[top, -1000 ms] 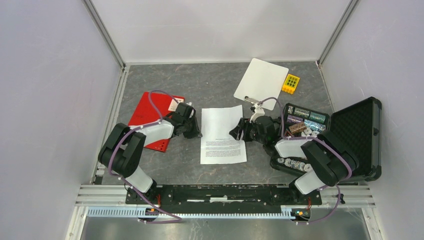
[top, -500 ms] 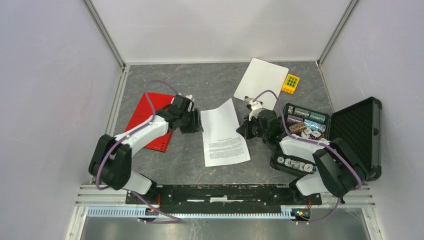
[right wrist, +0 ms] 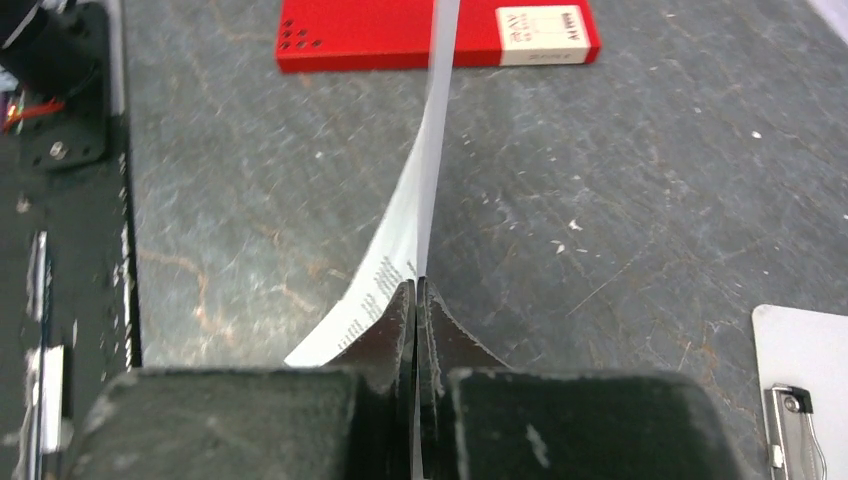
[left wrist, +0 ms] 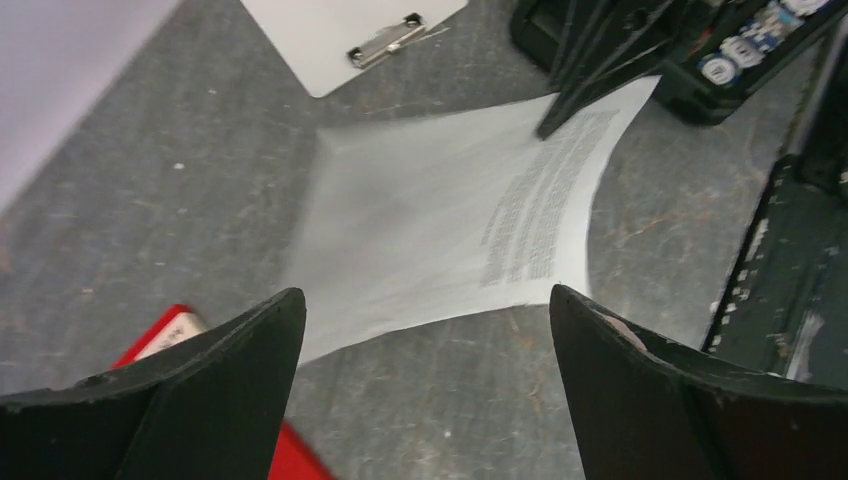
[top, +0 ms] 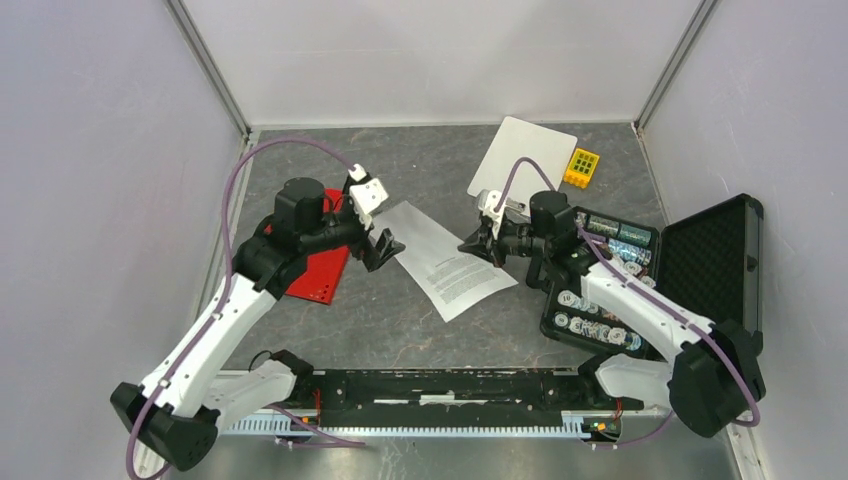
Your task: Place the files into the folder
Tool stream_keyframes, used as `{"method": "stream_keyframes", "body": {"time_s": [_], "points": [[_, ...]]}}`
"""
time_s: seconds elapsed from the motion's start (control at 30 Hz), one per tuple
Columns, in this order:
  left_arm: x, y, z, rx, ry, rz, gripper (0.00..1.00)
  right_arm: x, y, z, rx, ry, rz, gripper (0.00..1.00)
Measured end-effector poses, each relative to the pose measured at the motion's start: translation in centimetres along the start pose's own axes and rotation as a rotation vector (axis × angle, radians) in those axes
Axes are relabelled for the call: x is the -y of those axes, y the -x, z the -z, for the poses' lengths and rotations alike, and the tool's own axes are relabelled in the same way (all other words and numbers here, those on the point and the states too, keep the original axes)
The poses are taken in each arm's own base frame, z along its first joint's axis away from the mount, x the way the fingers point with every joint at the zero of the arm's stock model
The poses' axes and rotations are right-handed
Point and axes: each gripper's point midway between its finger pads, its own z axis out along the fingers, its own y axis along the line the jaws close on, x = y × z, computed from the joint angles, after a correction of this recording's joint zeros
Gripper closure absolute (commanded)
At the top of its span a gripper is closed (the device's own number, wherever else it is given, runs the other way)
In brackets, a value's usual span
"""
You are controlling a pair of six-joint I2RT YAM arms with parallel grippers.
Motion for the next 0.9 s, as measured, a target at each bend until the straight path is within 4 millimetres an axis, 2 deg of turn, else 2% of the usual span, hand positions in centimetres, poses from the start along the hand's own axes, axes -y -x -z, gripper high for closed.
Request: {"method": "stream_keyframes", "body": {"time_s": [0.1, 0.23, 0.37, 0.47, 0.53, 0.7, 0.77, 0.87, 0.9], "points": [[-0.7, 0.1, 1.2, -0.001, 0.049, -0.101, 0.0, -1.4, -0.3, 0.9, -0.023, 0.057, 0.047, 1.0], [-1.3, -0.9, 2.0, -0.052, 0.083, -0.183, 0.0, -2.9, 0.8, 2.0, 0.01, 0.116, 0.112, 1.0], [-0.3, -2.8, 2.5, -0.127, 0.018, -0.22, 0.0, -4.2, 2.8, 2.8, 0.081, 0.164, 0.179, 1.0], [0.3, -3.6, 2.7, -0.156, -0.017, -0.234, 0.04, -5.0, 3.7, 3.2, 0.124, 0.19, 0.227, 1.0], [0.6, -3.9, 2.8, -0.163, -0.036, -0.245, 0.16, -5.3, 3.9, 3.4, 0.141, 0.202, 0.246, 1.0], [0.6, -4.1, 3.1, -0.186, -0.039, -0.257, 0.79, -5.5, 4.2, 3.4, 0.156, 0.21, 0.26, 0.94], [0.2, -3.6, 3.3, -0.189, -0.019, -0.25, 0.97, -5.4, 4.1, 3.4, 0.156, 0.208, 0.26, 0.88], [-0.1, -2.6, 3.5, -0.176, 0.004, -0.241, 0.98, -5.0, 3.9, 3.2, 0.15, 0.182, 0.254, 0.68], [-0.2, -2.3, 3.6, -0.168, 0.009, -0.233, 0.98, -4.7, 3.9, 3.2, 0.147, 0.169, 0.245, 0.58]]}}
